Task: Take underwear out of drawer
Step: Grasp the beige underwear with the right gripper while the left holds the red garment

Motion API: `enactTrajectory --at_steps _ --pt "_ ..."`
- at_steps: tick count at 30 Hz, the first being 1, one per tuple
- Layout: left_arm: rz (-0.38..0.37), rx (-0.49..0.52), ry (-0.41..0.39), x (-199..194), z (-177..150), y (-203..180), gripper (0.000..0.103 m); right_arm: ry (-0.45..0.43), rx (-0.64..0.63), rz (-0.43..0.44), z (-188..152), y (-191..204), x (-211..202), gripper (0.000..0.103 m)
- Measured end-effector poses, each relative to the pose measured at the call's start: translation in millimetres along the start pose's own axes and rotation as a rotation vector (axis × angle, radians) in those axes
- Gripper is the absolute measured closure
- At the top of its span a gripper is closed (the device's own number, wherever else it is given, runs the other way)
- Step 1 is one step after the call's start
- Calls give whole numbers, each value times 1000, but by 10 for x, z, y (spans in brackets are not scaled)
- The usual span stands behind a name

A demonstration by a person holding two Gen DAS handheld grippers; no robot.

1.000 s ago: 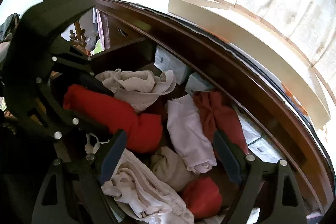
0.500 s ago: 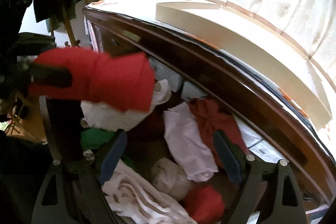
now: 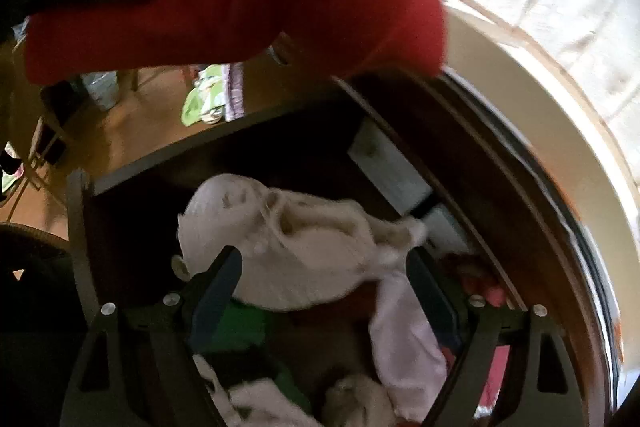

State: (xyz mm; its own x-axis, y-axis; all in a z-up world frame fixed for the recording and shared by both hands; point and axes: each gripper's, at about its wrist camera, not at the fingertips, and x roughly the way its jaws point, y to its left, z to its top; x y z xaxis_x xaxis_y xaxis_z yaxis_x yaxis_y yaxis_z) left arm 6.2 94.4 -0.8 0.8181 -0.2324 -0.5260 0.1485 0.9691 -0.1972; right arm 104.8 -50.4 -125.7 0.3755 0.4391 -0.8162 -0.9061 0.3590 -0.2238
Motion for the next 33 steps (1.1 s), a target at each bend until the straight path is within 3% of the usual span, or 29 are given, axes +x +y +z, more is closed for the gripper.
enactTrajectory --at_steps 8,9,10,11,15,18,33 --pt "25 -24 8 -21 -53 116 68 133 -86 77 144 120 488 17" --pt "29 -30 13 -10 -59 131 68 144 -80 86 145 127 508 21" --pt "32 -36 17 -5 -67 139 68 154 -70 102 157 135 518 32" --pt "42 -38 22 6 -75 145 68 157 -57 149 157 144 504 50" --pt "83 -23 30 31 -95 121 68 116 -65 168 110 188 361 67" --pt "102 -16 33 31 -95 98 68 69 -41 167 57 145 225 72" --pt "133 -15 10 -47 -12 51 68 -221 -7 43 -173 110 -798 74"
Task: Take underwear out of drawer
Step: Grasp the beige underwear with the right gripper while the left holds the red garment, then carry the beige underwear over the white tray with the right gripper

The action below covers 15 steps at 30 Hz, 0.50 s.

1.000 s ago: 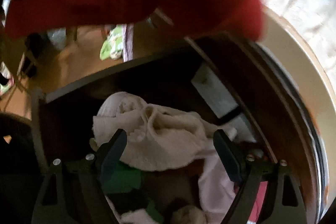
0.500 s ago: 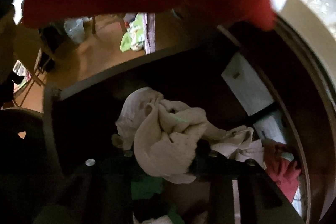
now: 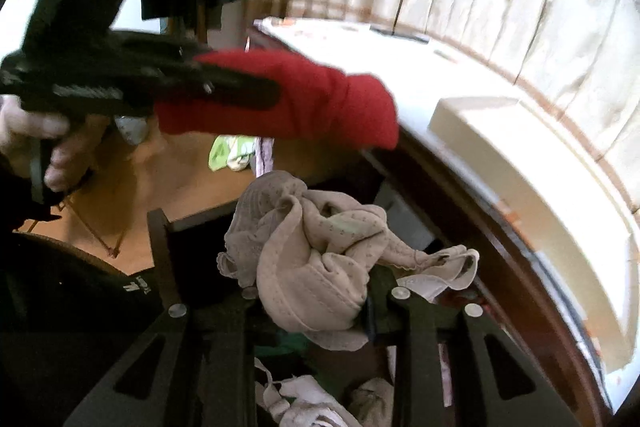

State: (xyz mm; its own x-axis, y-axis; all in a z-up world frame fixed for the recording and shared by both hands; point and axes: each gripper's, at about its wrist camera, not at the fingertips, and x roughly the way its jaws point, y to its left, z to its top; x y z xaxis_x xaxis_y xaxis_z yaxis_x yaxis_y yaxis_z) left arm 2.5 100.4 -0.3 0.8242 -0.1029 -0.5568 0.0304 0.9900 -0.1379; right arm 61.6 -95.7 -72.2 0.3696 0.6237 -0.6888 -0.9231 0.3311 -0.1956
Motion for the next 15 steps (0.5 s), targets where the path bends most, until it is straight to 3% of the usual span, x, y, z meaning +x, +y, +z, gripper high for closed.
enactTrajectory --at_steps 3,15 --pt "2 -3 -18 -30 53 -9 68 -36 -4 -21 21 -30 -218 74" --pt "-9 -25 -99 -151 251 -39 68 -110 22 -93 189 -178 -445 74"
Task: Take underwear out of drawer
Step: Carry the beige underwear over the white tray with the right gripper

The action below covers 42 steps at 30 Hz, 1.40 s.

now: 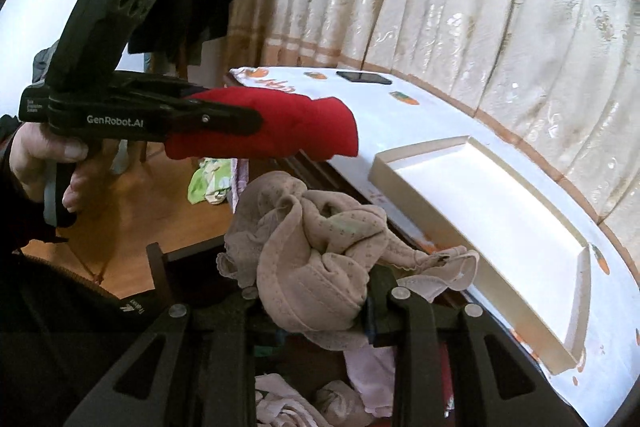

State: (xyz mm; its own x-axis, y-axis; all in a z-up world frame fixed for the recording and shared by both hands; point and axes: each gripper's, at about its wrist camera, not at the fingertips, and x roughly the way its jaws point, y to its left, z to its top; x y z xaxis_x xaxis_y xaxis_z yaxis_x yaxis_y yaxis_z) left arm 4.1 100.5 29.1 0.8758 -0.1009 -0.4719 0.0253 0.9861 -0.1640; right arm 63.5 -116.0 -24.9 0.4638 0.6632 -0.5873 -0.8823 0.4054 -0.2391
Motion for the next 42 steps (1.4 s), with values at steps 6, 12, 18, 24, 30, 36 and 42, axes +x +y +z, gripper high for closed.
enactTrajectory --at_steps 6,12,18,24,30,36,42 --pt "-19 -1 -20 49 111 -61 68 -31 24 -32 -5 -108 -105 74" --pt "-42 5 -42 141 286 -158 68 -69 65 -61 21 -293 -231 74" --pt "-53 41 -54 265 470 -283 68 -95 106 -90 45 -507 -318 74" --pt "-52 61 -49 474 630 -365 68 -117 169 -131 84 -825 -383 74" --pt "-63 82 -34 666 757 -471 68 -125 220 -174 119 -1139 -397 74" --pt "-70 102 -12 897 917 -562 68 -131 282 -210 177 -1474 -376 73" --pt "-70 86 18 1184 1085 -560 68 -115 315 -243 191 -1768 -299 73"
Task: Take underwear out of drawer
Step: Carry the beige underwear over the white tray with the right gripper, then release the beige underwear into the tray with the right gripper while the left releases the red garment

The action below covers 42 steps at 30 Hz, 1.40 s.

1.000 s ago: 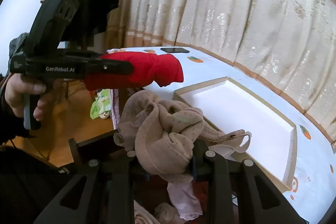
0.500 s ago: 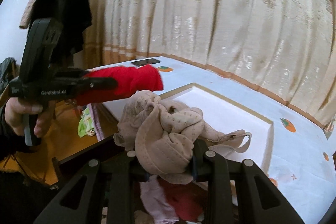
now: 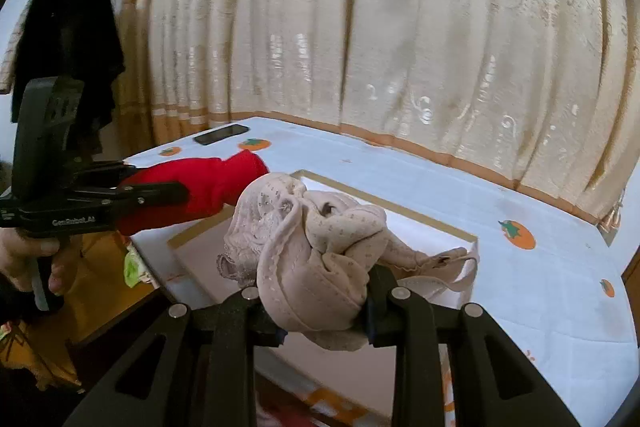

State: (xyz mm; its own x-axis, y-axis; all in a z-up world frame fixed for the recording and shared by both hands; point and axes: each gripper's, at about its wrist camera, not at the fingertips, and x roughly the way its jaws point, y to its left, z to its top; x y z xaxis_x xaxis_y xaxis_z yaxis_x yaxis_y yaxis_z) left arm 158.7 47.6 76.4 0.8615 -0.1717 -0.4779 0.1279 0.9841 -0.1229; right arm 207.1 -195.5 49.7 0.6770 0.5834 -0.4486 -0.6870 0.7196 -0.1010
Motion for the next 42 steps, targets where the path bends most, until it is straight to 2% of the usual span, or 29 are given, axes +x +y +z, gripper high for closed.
enactTrajectory --at_steps 20,32,42 --pt "5 -32 125 941 398 172 68 105 201 -21 132 -1028 724 73" --pt "12 -53 184 1335 490 271 68 175 281 0 87 -1341 1153 73" --pt "32 -55 237 1594 439 327 68 209 334 13 -20 -1546 1327 73"
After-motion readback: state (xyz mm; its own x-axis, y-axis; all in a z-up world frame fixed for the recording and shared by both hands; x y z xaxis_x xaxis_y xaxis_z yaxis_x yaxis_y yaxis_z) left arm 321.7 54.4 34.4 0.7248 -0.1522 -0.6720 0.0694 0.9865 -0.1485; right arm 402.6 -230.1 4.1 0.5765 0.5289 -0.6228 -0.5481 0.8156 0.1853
